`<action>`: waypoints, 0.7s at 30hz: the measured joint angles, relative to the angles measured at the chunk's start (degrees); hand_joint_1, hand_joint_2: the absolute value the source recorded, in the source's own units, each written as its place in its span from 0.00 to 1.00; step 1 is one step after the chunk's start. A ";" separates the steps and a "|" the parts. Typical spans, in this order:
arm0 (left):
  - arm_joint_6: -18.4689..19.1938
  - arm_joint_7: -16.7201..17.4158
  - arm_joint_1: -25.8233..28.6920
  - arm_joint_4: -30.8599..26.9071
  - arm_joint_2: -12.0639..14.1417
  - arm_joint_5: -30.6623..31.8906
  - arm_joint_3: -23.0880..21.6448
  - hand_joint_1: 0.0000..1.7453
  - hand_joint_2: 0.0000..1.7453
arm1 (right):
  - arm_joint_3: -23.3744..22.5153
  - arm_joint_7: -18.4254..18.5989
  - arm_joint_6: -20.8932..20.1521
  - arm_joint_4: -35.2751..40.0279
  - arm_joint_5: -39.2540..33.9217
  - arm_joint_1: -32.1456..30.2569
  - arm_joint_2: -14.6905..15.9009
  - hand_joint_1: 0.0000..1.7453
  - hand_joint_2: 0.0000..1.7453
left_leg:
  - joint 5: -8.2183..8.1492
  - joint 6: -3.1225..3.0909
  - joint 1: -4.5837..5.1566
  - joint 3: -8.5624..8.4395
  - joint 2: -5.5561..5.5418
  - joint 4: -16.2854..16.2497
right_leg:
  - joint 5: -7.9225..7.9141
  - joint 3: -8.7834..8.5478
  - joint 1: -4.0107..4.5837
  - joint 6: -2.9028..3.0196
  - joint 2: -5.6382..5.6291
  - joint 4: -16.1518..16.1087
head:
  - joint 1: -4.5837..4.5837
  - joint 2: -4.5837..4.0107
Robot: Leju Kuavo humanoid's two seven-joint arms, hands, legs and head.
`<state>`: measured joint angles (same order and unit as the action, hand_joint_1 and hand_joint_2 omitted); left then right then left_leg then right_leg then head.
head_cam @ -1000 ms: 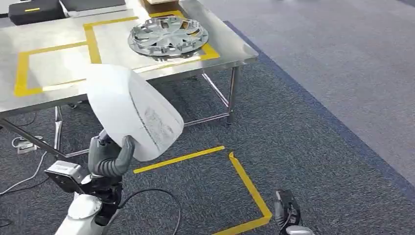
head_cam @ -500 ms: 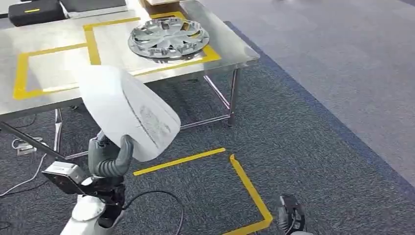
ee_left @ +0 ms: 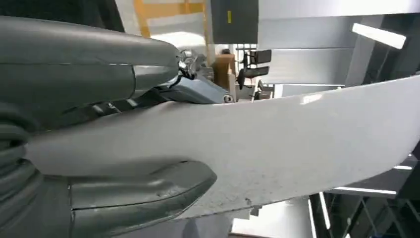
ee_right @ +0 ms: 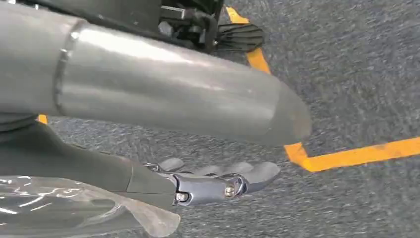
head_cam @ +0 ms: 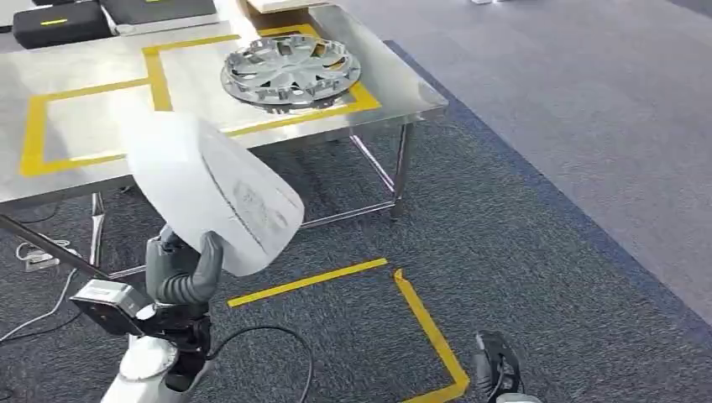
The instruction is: Take the parts from the cabinet and place them on the table.
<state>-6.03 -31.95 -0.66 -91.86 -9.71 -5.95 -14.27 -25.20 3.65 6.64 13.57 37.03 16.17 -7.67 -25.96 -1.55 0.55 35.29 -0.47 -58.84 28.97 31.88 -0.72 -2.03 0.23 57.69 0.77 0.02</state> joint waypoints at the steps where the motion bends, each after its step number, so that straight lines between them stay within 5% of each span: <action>1: 0.22 0.04 0.01 -0.02 0.09 -0.35 0.13 1.00 1.00 | 0.06 0.35 -0.02 0.04 0.00 0.21 0.00 0.00 0.00 | 0.29 -0.25 -0.51 -0.81 -0.04 0.91 | 0.38 0.35 0.05 -0.36 -0.06 0.06 | -0.04 0.00; 3: 0.59 0.11 -0.32 0.00 0.13 -0.59 0.29 1.00 1.00 | 0.06 0.63 -0.09 0.04 -0.07 0.67 0.00 0.00 0.00 | 0.01 -0.83 -0.61 -1.50 0.03 1.20 | 2.58 2.47 0.05 -0.56 -0.18 4.86 | -0.48 0.00; 5: 0.92 0.15 -0.39 0.02 0.15 -0.70 0.33 1.00 1.00 | 0.06 1.01 -0.22 0.04 -0.18 0.74 0.00 0.00 0.00 | -0.36 -1.20 -0.52 -1.76 0.03 1.14 | 5.75 8.08 0.03 -0.80 -0.18 14.39 | -0.66 0.00; 7: 1.00 0.15 -0.37 0.11 0.15 -0.76 0.37 1.00 1.00 | 0.04 1.14 -0.22 0.02 -0.20 0.45 0.00 0.00 0.00 | -0.88 -1.21 -0.48 -2.25 -0.09 1.12 | 4.87 11.26 0.02 -1.00 -0.16 17.63 | -0.70 0.00; 8: 1.03 0.15 -0.37 0.13 0.15 -0.76 0.46 1.00 1.00 | 0.06 1.14 -0.20 0.02 -0.20 0.45 0.00 0.00 0.00 | -1.29 -1.15 -0.48 -2.72 -0.20 1.10 | 2.33 10.77 0.01 -0.99 -0.16 15.22 | -0.66 0.00; 10: 1.05 0.15 -0.37 0.13 0.15 -0.74 0.61 1.00 1.00 | 0.06 1.11 -0.13 0.02 -0.20 0.63 0.00 0.00 0.00 | -2.30 -0.80 -0.50 -3.98 -0.26 0.95 | -4.12 6.94 -0.05 -0.87 -0.13 5.45 | -0.70 0.00; 11: 1.07 0.15 -0.38 0.13 0.18 -0.74 0.66 1.00 1.00 | 0.06 1.11 -0.11 0.02 -0.20 0.64 0.00 0.00 0.00 | -2.86 -0.51 -0.49 -4.20 -0.24 0.92 | -4.78 5.44 0.00 -0.72 -0.18 2.24 | -0.77 0.00; 12: 1.07 0.13 -0.49 0.13 0.20 -0.74 0.74 1.00 1.00 | 0.06 1.09 -0.09 0.02 -0.22 0.80 0.00 0.00 0.00 | -3.23 -0.11 -0.07 -4.22 -0.37 0.52 | -3.69 3.82 0.15 -0.59 -0.23 0.75 | -0.85 0.00; 17: 1.22 0.17 -0.53 0.09 0.39 -0.72 0.85 1.00 1.00 | 0.06 1.07 -0.02 0.04 -0.26 0.81 0.04 0.00 0.00 | -4.55 1.23 -0.21 -4.36 -0.11 -0.45 | -2.27 2.75 -0.30 1.33 -0.34 0.31 | -0.68 0.00; 18: 1.25 0.13 -0.71 0.09 0.42 -0.70 0.90 1.00 1.00 | 0.07 1.03 -0.02 0.04 -0.26 0.93 0.04 0.00 0.00 | -5.64 1.58 -0.34 -2.95 -0.05 -3.50 | -1.84 2.20 -0.34 1.71 -0.29 0.29 | -0.11 0.02; 21: 1.25 0.13 -0.47 0.09 0.55 -0.70 0.98 1.00 1.00 | 0.09 0.98 -0.22 0.04 -0.22 0.75 0.04 0.00 0.00 | -9.31 2.21 -0.73 5.12 0.03 -16.55 | -0.45 0.70 -0.33 1.74 -0.28 0.30 | -0.13 0.00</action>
<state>-4.79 -31.82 -1.13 -91.78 -9.16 -6.64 -13.29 -25.11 4.63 6.43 13.62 36.81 16.92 -7.63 -35.27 0.66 -0.18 40.41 -0.43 -75.39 28.51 32.58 -1.06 -0.28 -0.05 57.99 0.63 0.02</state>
